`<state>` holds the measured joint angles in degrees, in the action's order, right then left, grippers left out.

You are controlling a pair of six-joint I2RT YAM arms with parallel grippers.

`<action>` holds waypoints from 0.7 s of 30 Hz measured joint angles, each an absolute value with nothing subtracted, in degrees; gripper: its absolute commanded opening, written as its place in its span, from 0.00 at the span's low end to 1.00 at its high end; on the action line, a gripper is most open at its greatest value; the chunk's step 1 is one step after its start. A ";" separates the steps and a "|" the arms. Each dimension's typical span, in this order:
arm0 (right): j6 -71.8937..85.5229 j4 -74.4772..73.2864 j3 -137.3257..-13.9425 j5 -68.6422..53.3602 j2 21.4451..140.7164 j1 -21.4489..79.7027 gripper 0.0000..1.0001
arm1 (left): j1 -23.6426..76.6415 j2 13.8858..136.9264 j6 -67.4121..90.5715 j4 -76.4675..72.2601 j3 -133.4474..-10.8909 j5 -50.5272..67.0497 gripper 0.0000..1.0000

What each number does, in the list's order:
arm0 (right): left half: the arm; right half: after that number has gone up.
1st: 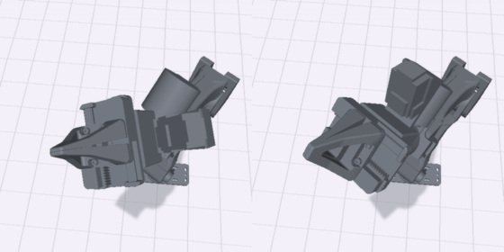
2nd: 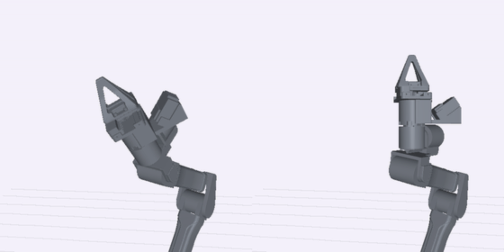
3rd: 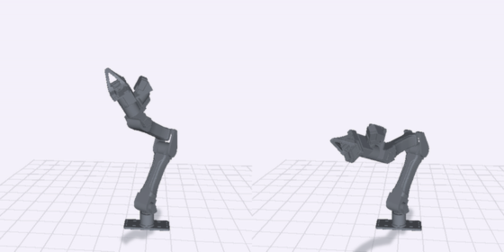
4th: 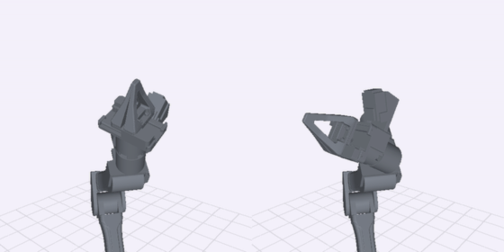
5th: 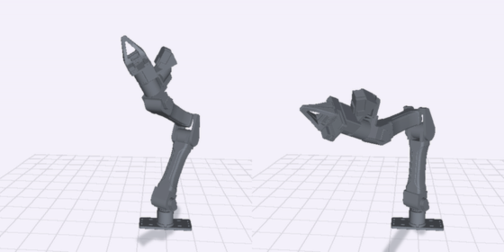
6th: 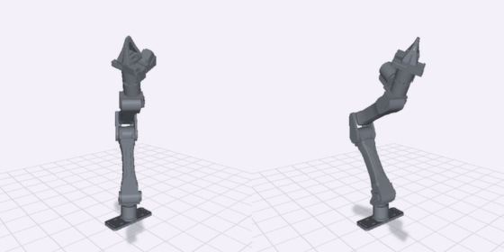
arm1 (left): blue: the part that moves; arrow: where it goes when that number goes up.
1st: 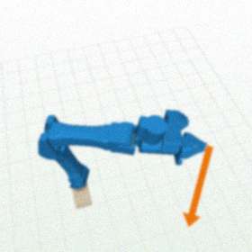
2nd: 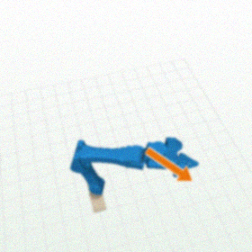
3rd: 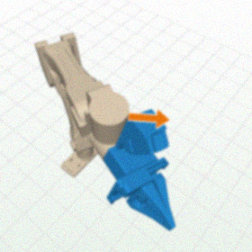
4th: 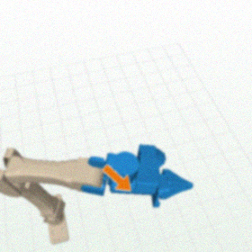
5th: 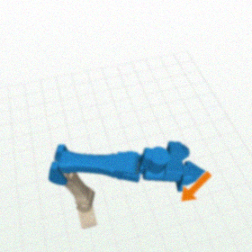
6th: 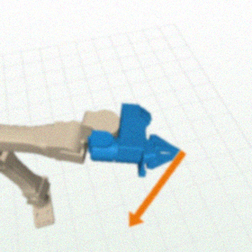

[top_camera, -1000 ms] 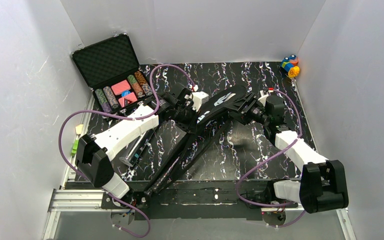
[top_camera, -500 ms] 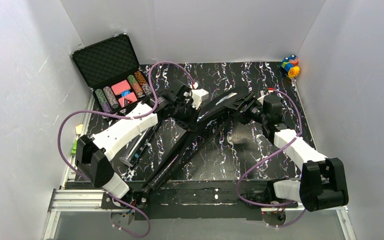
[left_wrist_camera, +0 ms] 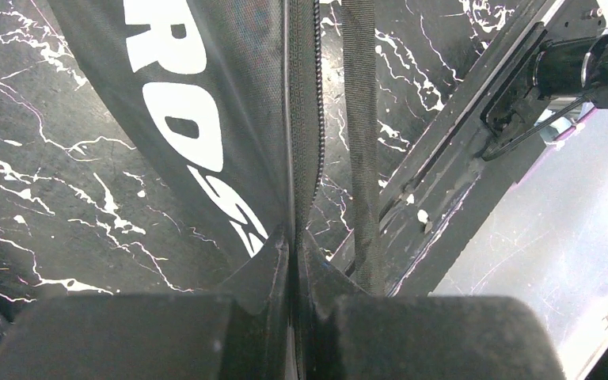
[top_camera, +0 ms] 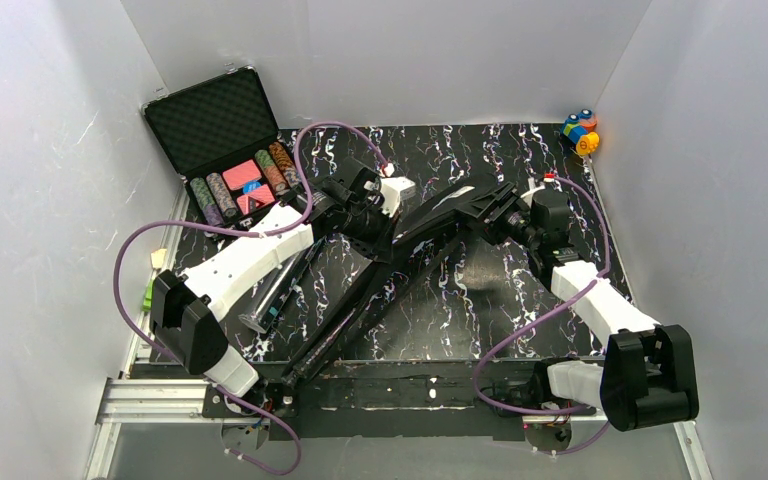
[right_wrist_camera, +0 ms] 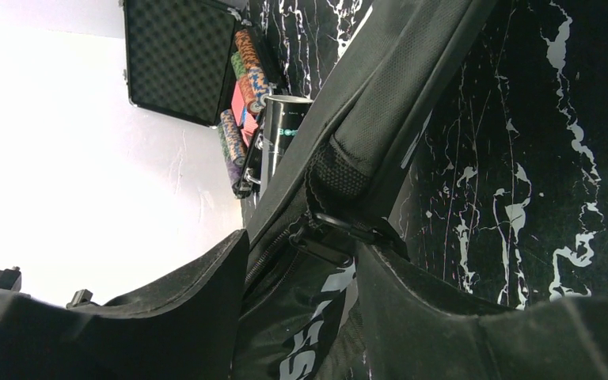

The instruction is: Pack up the badminton gear

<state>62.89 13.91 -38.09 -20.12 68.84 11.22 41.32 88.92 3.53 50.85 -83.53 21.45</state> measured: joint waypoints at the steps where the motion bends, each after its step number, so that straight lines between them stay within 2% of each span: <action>1: 62.89 13.91 -38.09 -20.08 68.82 11.20 0.57 | 41.32 88.92 3.51 50.85 -83.53 21.56 0.00; 21: 65.89 22.94 -37.60 -23.53 71.26 10.13 0.45 | 41.04 87.85 3.36 51.48 -83.96 23.22 0.00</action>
<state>65.89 22.94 -37.60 -23.53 71.26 10.13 41.04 87.85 3.36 51.48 -83.96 23.22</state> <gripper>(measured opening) 0.468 0.023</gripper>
